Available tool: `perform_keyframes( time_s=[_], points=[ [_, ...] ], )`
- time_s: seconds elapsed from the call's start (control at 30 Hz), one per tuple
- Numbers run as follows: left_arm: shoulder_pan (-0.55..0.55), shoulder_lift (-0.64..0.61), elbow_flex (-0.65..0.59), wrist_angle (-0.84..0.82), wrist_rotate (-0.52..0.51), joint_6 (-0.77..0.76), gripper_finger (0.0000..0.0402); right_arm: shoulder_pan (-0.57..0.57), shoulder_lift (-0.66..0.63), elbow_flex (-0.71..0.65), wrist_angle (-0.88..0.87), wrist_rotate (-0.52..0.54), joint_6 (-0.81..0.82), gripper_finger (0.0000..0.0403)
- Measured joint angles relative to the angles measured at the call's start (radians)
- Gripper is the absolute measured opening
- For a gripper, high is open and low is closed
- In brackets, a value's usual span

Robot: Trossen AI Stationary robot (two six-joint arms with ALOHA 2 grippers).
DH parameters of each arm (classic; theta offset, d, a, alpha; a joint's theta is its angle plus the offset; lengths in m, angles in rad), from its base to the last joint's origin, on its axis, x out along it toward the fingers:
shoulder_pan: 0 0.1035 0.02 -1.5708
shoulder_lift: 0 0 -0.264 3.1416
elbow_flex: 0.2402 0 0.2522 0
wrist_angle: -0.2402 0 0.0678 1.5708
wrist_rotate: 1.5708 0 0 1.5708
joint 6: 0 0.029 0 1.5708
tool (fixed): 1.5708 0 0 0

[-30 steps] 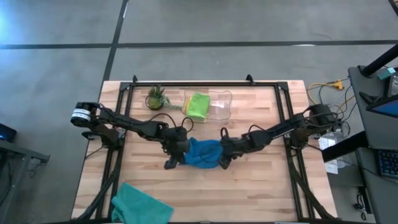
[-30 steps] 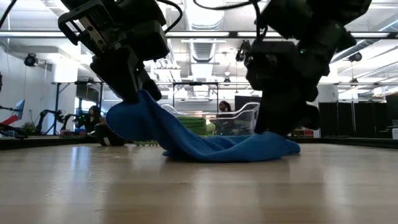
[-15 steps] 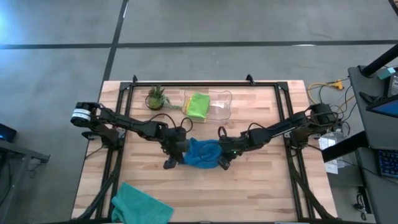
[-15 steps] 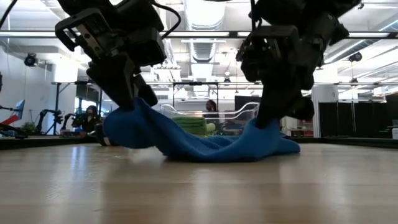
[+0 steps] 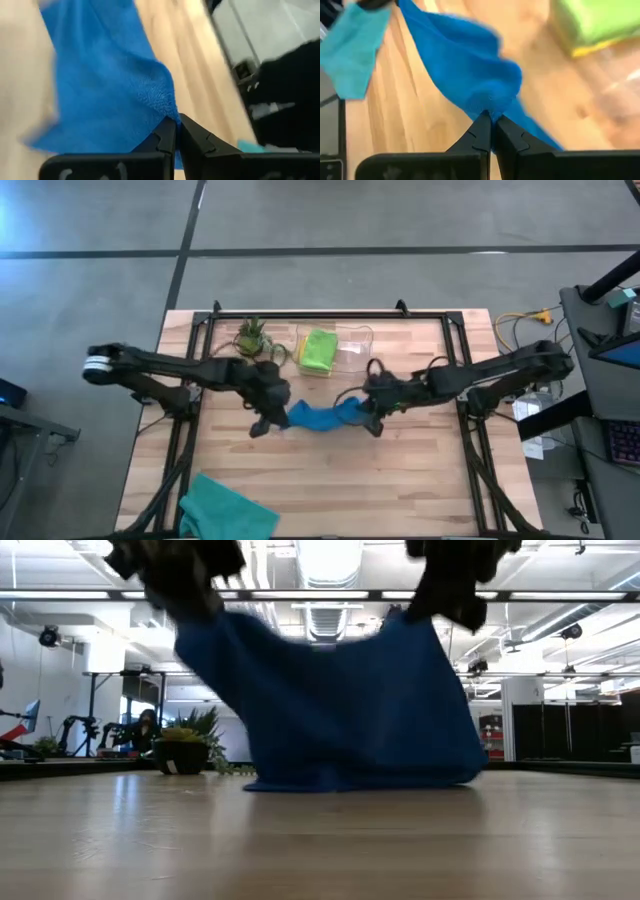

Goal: Fold microfiber towels
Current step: Fold the blue microfiber towel

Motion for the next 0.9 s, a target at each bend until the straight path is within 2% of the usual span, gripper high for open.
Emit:
perform_keyframes(
  time_s=[0.07, 0.2, 0.4, 0.53, 0.63, 0.77, 0.9],
  points=[
    [0.001, -0.058, 0.015, 0.006, -0.05, 0.002, 0.0, 0.0, -0.054, -0.003, -0.006, 0.043, -0.041, 0.0009],
    [0.022, -0.139, 0.054, 0.003, -0.221, 0.008, 0.0, -0.007, -0.141, -0.017, -0.061, 0.147, -0.106, 0.0009],
    [0.13, -0.159, 0.177, -0.107, -0.331, 0.1, 0.0, -0.051, -0.255, -0.018, -0.154, 0.252, -0.178, 0.0009],
    [0.223, -0.103, 0.266, -0.171, -0.336, 0.169, 0.0, -0.102, -0.307, -0.018, -0.149, 0.299, -0.28, 0.0009],
    [0.244, -0.056, 0.33, -0.199, -0.306, 0.184, 0.0, -0.125, -0.334, -0.018, -0.147, 0.301, -0.304, 0.0009],
    [0.199, 0.008, 0.386, -0.26, -0.253, 0.157, 0.0, -0.088, -0.351, -0.031, -0.166, 0.263, -0.289, 0.0009],
    [0.098, 0.071, 0.359, -0.298, -0.218, 0.097, 0.0, 0.021, -0.35, -0.11, -0.175, 0.243, -0.167, 0.0009]
  ],
)
